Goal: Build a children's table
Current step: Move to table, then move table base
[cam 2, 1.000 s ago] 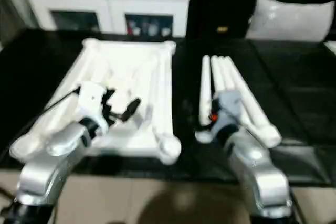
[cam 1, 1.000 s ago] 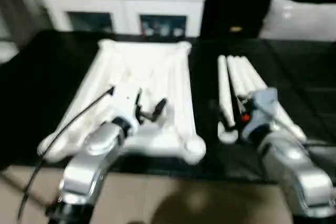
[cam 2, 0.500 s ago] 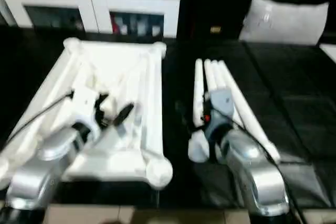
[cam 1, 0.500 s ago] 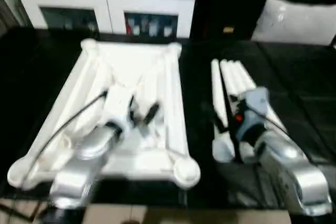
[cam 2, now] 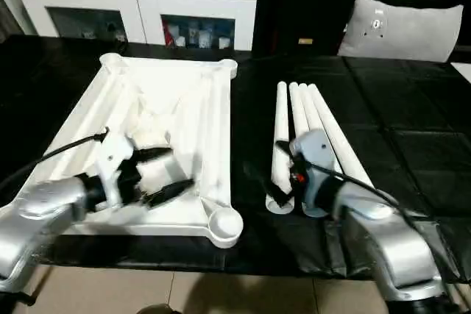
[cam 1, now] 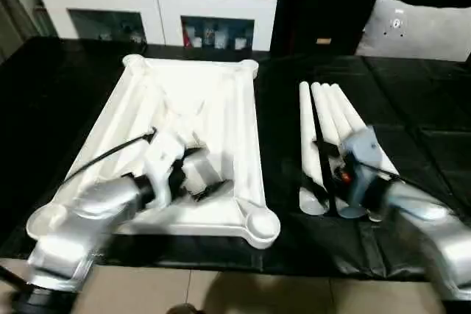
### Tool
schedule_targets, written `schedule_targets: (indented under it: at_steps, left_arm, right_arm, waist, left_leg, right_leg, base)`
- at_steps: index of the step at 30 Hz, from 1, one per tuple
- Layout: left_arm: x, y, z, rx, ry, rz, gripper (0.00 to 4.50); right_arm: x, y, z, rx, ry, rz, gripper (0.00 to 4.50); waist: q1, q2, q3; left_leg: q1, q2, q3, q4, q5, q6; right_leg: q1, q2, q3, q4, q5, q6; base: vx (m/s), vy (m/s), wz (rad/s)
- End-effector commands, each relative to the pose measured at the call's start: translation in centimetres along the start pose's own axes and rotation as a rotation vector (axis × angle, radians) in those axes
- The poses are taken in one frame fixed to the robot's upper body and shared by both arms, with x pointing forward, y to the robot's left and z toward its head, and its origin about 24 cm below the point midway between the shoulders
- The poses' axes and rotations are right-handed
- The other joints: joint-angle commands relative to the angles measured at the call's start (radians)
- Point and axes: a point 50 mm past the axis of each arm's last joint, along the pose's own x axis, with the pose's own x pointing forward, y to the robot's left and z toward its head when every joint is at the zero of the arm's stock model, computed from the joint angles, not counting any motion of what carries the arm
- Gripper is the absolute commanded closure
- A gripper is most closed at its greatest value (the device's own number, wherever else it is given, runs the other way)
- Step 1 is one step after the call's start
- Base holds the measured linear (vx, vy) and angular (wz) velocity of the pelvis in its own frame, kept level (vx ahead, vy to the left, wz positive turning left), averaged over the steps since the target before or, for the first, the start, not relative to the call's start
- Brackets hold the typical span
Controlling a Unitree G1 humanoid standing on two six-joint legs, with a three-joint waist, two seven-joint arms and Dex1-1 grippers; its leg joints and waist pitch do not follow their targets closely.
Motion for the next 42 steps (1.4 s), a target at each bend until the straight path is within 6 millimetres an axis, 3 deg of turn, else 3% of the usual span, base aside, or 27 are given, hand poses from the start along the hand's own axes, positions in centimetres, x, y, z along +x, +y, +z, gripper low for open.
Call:
schedule_targets:
  at_steps: [1,2,3,4,6,7,8,9,12,13,15,20,23,24,29,38,39,42]
  left_arm:
    - [-0.4,-1.1,0.1,0.018,0.037,-0.186,0.02]
    - [-0.5,-1.3,0.0,0.016,0.047,-0.211,0.02]
    - [-0.8,-1.6,-0.2,0.005,0.071,-0.281,0.29]
    - [-0.8,-1.6,-0.2,0.005,0.071,-0.281,0.29]
    - [-0.6,-1.4,-0.6,0.023,0.12,-0.309,0.36]
    - [-0.5,-1.3,-0.9,0.024,0.139,-0.326,0.36]
    - [-0.4,-1.1,-1.1,0.036,0.168,-0.337,0.51]
    - [-0.3,-1.0,-1.4,0.046,0.198,-0.35,0.76]
    - [-0.6,-0.9,-1.8,0.047,0.249,-0.377,0.77]
    - [-0.7,-0.8,-2.0,0.046,0.271,-0.386,1.03]
    - [-0.8,-0.7,-2.4,0.048,0.303,-0.396,1.03]
    - [-0.4,0.3,-3.5,0.083,0.327,-0.352,1.5]
    - [-0.1,0.6,-4.2,0.093,0.344,-0.323,1.66]
    - [-0.1,0.6,-4.4,0.096,0.345,-0.322,1.9]
    - [0.1,0.7,-4.5,0.099,0.326,-0.293,2.27]
    - [0.8,1.0,-3.4,0.102,0.29,-0.245,2.88]
    - [0.8,1.0,-3.4,0.1,0.288,-0.241,3.17]
    - [1.1,1.1,-2.8,0.108,0.282,-0.222,3.23]
  right_arm:
    - [-0.5,0.3,0.3,-0.037,0.007,0.103,0.0]
    - [-0.6,0.3,0.3,-0.04,0.012,0.118,0.0]
    - [-0.9,0.4,0.2,-0.045,0.027,0.162,0.0]
    - [-0.9,0.4,0.2,-0.045,0.027,0.162,0.0]
    - [-1.1,0.7,0.1,-0.058,0.048,0.225,0.0]
    - [-1.3,0.8,0.0,-0.064,0.058,0.262,0.0]
    - [-1.4,1.1,0.0,-0.068,0.065,0.302,0.0]
    - [-1.6,1.3,0.1,-0.072,0.07,0.338,0.0]
    - [-1.9,1.7,0.2,-0.065,0.069,0.395,0.0]
    - [-2.1,1.9,0.2,-0.063,0.071,0.417,0.0]
    - [-2.3,2.2,0.2,-0.065,0.077,0.441,0.0]
    - [-2.4,2.4,-0.2,-0.068,0.106,0.463,0.0]
    - [-2.4,2.4,-0.6,-0.093,0.135,0.459,0.0]
    - [-2.4,2.5,-0.6,-0.095,0.137,0.458,0.0]
    - [-2.3,2.7,-0.7,-0.094,0.138,0.457,0.0]
    - [-1.9,2.7,-0.5,-0.089,0.119,0.447,0.0]
    - [-1.9,2.6,-0.5,-0.089,0.119,0.446,0.0]
    - [-1.8,2.5,-0.4,-0.087,0.11,0.434,0.0]
  waist:
    - [0.004,0.011,-0.038]
    - [0.008,0.015,-0.042]
    - [0.006,0.011,-0.043]
    - [0.009,0.022,-0.048]
    - [0.007,0.02,-0.058]
    - [0.007,0.018,-0.06]
    - [0.01,0.027,-0.063]
    - [0.013,0.026,-0.063]
    - [0.02,0.028,-0.06]
    - [0.022,0.029,-0.059]
    - [0.027,0.036,-0.056]
    - [0.03,0.035,-0.055]
    - [0.032,0.037,-0.057]
    - [0.032,0.035,-0.058]
    - [0.033,0.03,-0.06]
    - [0.033,0.028,-0.058]
    - [0.035,0.029,-0.058]
    - [0.035,0.03,-0.057]
  left_leg:
    - [0.013,0.094,-0.037,-0.11,-0.258,-0.014]
    - [0.016,0.096,-0.034,-0.109,-0.251,-0.006]
    - [0.011,0.094,-0.031,-0.108,-0.218,0.006]
    - [0.012,0.094,-0.031,-0.104,-0.196,0.011]
    - [0.01,0.093,-0.024,-0.093,-0.096,0.051]
    - [0.008,0.092,-0.024,-0.089,-0.074,0.062]
    - [0.008,0.091,-0.024,-0.086,-0.056,0.073]
    - [0.006,0.09,-0.02,-0.081,-0.042,0.099]
    - [0.005,0.096,-0.022,-0.086,-0.074,0.102]
    - [0.007,0.099,-0.023,-0.088,-0.101,0.098]
    - [0.011,0.101,-0.022,-0.092,-0.147,0.079]
    - [0.014,0.101,-0.02,-0.097,-0.2,0.045]
    - [0.015,0.103,-0.021,-0.099,-0.208,0.032]
    - [0.011,0.102,-0.021,-0.1,-0.197,0.034]
    - [0.009,0.103,-0.022,-0.096,-0.162,0.059]
    - [0.009,0.103,-0.019,-0.096,-0.164,0.06]
    - [0.01,0.103,-0.019,-0.096,-0.166,0.059]
    - [0.01,0.104,-0.019,-0.098,-0.175,0.055]
  right_leg:
    - [0.004,-0.099,0.056,-0.088,-0.228,-0.186]
    - [0.006,-0.099,0.055,-0.088,-0.188,-0.194]
    - [0.01,-0.094,0.054,-0.08,-0.124,-0.21]
    - [0.011,-0.096,0.053,-0.074,-0.087,-0.218]
    - [0.013,-0.091,0.047,-0.062,0.087,-0.252]
    - [0.015,-0.092,0.047,-0.058,0.122,-0.259]
    - [0.016,-0.092,0.046,-0.054,0.149,-0.265]
    - [0.015,-0.092,0.045,-0.055,0.175,-0.274]
    - [0.017,-0.097,0.043,-0.059,0.124,-0.281]
    - [0.016,-0.097,0.043,-0.061,0.085,-0.283]
    - [0.012,-0.096,0.044,-0.066,0.009,-0.283]
    - [0.011,-0.1,0.049,-0.075,-0.093,-0.268]
    - [0.008,-0.101,0.049,-0.076,-0.093,-0.257]
    - [0.01,-0.101,0.048,-0.074,-0.077,-0.257]
    - [0.01,-0.103,0.047,-0.07,-0.026,-0.265]
    - [0.007,-0.103,0.047,-0.072,-0.067,-0.263]
    - [0.007,-0.104,0.048,-0.074,-0.077,-0.261]
    - [0.007,-0.104,0.048,-0.075,-0.091,-0.259]
  base:
    - [0.0,0.0,0.0]
    - [0.0,0.0,0.0]
    - [0.0,0.0,0.0]
    - [0.0,0.0,0.0]
    - [0.0,0.0,0.0]
    - [0.0,0.0,0.0]
    - [0.0,0.0,0.0]
    - [0.0,0.0,0.0]
    - [0.0,0.0,0.0]
    - [0.0,0.0,0.0]
    - [0.0,0.0,0.0]
    - [0.0,0.0,0.0]
    - [0.0,0.0,0.0]
    - [0.0,0.0,0.0]
    - [0.0,0.0,0.0]
    - [0.0,0.0,0.0]
    - [0.0,0.0,0.0]
    - [0.0,0.0,0.0]
